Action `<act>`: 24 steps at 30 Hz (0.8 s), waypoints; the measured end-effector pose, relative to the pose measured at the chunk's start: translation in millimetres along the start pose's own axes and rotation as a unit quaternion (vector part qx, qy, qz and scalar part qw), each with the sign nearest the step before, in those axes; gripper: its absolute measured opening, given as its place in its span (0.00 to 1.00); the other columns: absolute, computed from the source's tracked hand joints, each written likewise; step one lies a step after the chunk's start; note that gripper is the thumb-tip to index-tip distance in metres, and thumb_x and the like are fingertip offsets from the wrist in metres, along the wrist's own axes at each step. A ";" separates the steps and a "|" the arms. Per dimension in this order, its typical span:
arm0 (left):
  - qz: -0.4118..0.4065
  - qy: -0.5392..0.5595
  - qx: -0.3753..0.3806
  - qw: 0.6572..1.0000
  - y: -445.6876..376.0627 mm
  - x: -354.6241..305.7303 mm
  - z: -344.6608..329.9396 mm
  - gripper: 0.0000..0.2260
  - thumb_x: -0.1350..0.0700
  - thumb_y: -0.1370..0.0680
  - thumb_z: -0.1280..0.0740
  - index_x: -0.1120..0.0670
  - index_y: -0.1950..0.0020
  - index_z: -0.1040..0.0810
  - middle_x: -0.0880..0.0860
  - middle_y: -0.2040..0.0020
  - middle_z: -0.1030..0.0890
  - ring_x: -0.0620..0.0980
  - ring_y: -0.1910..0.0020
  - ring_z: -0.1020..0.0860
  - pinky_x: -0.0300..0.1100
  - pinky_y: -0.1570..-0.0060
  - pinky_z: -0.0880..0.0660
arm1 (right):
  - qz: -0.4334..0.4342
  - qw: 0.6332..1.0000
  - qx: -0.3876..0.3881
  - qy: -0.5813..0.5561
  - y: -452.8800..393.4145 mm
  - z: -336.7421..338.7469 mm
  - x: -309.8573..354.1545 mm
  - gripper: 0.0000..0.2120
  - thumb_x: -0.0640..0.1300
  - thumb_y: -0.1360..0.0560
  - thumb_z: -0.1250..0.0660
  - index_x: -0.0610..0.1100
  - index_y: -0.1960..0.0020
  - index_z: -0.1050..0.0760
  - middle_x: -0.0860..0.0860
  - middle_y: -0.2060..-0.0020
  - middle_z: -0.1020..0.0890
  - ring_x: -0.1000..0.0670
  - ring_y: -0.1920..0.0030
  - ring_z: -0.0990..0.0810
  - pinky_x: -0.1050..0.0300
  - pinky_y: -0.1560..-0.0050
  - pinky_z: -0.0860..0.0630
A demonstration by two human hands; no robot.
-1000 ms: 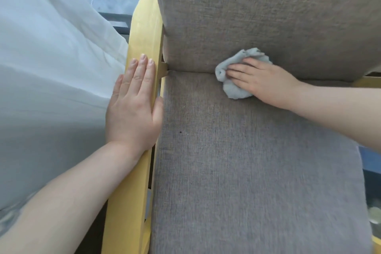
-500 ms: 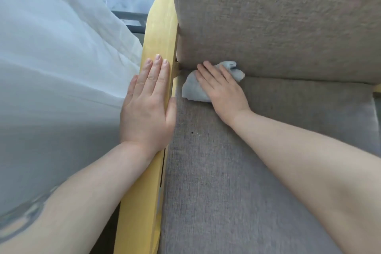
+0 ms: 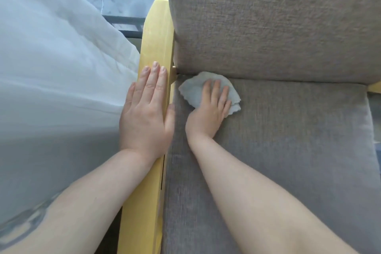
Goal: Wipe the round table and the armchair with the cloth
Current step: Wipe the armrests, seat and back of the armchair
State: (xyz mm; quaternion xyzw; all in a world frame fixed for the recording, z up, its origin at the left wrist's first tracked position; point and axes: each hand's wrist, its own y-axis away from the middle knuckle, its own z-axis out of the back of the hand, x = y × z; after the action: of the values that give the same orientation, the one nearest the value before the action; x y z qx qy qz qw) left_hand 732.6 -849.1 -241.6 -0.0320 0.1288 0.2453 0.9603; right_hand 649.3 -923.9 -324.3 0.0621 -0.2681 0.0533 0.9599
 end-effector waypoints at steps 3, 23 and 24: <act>-0.003 0.004 -0.005 1.000 -0.9 1.2 -1.3 0.28 0.52 0.22 0.43 0.56 0.22 0.43 0.52 0.22 0.43 0.49 0.23 0.48 0.46 0.25 0.49 | 0.151 0.975 0.153 0.054 1.6 -15.7 -1.6 0.31 0.33 0.26 0.39 0.49 0.26 0.37 0.50 0.24 0.42 0.45 0.23 0.51 0.50 0.24 0.58; -0.002 0.013 -0.004 1.000 -0.9 -0.2 0.9 0.28 0.53 0.22 0.42 0.56 0.23 0.42 0.52 0.22 0.42 0.49 0.23 0.47 0.47 0.25 0.49 | 0.609 0.603 0.133 0.499 -161.4 125.9 -122.7 0.25 0.41 0.26 0.34 0.39 0.30 0.32 0.45 0.29 0.31 0.44 0.28 0.34 0.44 0.26 0.47; -0.001 0.012 -0.004 1.000 -0.8 -0.3 0.8 0.28 0.53 0.22 0.42 0.56 0.23 0.42 0.52 0.22 0.42 0.50 0.23 0.47 0.47 0.25 0.49 | 0.578 0.630 0.151 0.497 -159.7 144.4 -146.8 0.27 0.37 0.31 0.29 0.37 0.33 0.29 0.43 0.32 0.28 0.42 0.31 0.31 0.41 0.29 0.43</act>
State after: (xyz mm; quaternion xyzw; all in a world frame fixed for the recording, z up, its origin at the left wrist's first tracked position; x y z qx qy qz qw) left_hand 732.9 -849.8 -240.7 -0.0389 0.1395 0.2447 0.9587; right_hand 472.7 -1112.9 -292.8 0.0023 0.2803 0.6596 0.6973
